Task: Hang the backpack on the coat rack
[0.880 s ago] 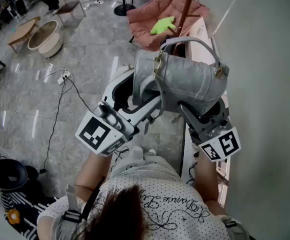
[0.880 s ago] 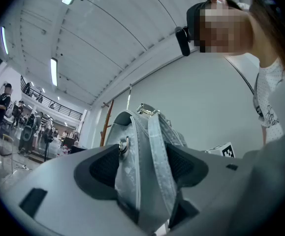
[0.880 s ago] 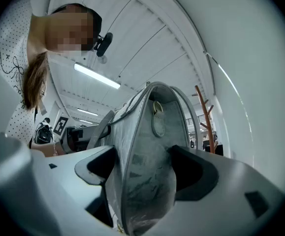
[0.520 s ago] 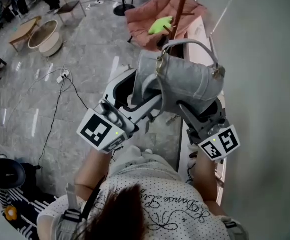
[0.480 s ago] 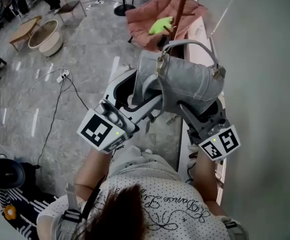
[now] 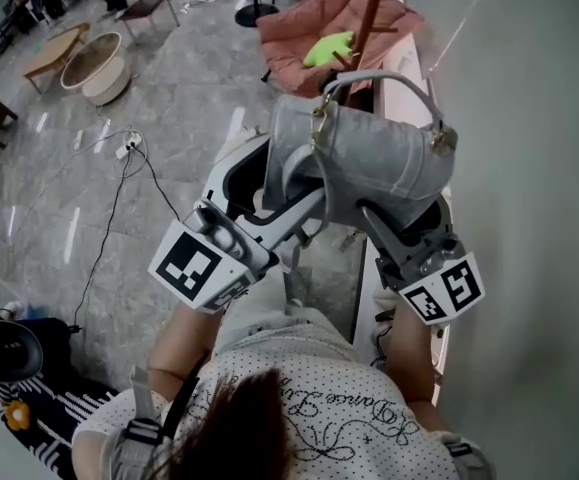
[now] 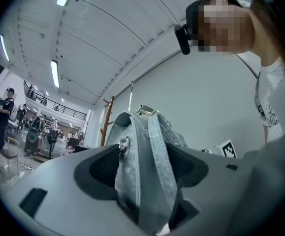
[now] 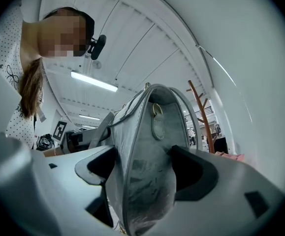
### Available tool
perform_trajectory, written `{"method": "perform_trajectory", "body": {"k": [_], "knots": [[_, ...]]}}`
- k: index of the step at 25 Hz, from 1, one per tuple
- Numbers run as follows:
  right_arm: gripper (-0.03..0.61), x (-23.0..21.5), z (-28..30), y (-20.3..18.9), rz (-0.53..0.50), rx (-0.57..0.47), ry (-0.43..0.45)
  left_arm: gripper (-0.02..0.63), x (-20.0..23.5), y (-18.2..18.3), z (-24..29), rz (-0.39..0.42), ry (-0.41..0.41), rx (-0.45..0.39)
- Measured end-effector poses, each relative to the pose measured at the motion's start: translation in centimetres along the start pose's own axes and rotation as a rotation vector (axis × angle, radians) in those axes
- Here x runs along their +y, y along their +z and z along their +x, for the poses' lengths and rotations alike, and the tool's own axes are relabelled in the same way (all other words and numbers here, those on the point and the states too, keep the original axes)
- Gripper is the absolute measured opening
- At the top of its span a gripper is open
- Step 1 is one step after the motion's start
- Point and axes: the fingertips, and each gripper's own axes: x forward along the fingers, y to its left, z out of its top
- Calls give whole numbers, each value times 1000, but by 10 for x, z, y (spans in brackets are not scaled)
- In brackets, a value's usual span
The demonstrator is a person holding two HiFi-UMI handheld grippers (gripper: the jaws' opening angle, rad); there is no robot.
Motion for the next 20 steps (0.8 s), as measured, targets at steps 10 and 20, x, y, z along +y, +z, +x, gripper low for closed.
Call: {"method": "perform_trajectory", "body": {"k": [10,20], "knots": [[373,-42,63,-15,-16,-9,-53,288,73,-13,35,-3,-46,-30],[370,-101,150,-16,-61,-21,-126,288,171,-19,90,-21,-117,-32]]}}
